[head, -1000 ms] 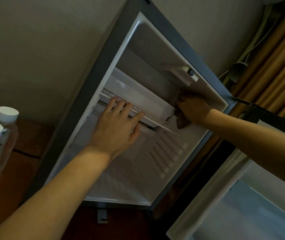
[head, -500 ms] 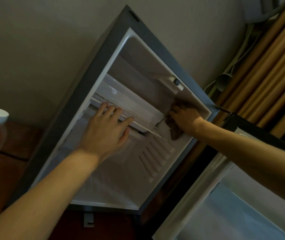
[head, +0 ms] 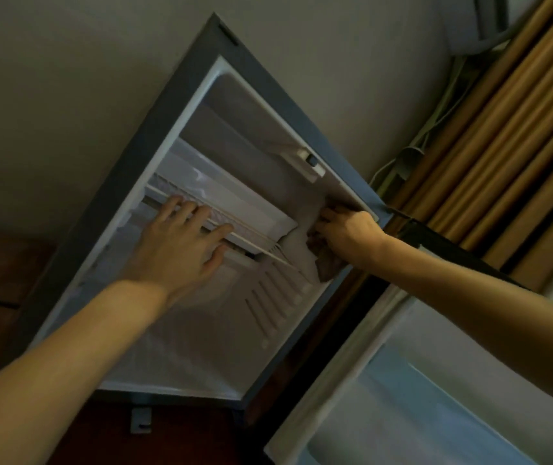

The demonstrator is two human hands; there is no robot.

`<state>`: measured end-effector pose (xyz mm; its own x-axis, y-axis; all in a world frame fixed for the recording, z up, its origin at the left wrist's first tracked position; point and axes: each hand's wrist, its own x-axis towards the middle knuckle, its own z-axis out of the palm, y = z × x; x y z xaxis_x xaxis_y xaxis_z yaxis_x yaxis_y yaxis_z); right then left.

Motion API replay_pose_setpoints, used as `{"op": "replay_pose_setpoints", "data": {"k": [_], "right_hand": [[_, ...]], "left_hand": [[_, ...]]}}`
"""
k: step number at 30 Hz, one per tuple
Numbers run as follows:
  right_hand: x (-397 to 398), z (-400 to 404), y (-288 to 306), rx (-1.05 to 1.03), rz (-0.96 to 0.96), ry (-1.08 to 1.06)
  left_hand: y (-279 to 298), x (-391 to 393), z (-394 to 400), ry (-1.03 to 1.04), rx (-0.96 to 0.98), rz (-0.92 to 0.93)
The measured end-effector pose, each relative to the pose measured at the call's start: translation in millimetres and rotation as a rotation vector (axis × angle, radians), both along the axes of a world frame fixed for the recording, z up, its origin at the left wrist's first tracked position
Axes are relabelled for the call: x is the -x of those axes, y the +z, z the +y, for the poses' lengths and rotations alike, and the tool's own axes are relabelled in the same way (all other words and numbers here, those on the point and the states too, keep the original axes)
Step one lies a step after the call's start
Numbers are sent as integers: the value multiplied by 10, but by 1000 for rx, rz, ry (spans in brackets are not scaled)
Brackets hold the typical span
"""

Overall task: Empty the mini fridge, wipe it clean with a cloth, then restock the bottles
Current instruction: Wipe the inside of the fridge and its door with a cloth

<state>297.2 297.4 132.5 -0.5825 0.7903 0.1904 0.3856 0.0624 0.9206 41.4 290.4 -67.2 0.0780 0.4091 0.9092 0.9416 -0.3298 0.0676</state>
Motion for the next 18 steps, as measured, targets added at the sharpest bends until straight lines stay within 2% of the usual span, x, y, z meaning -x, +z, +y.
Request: {"op": "replay_pose_setpoints", "data": {"k": [4,7,11,14,18], "right_hand": [[-27,-362,32,21,-40,-34],[-56,-321,58,28,-10,43],[-6,122,37,39,23,30],[156,489,-1,17,9,-62],[207,766,-52,5,96,86]], "left_hand": [[9,-2,-15,-4,23,-2],[-2,9,-8,-14,25,4],[-51,35,34,-35,-55,-4],[-88,45,95,-52,-123,-13],[-117,58,149,-51,-162,-5]]}}
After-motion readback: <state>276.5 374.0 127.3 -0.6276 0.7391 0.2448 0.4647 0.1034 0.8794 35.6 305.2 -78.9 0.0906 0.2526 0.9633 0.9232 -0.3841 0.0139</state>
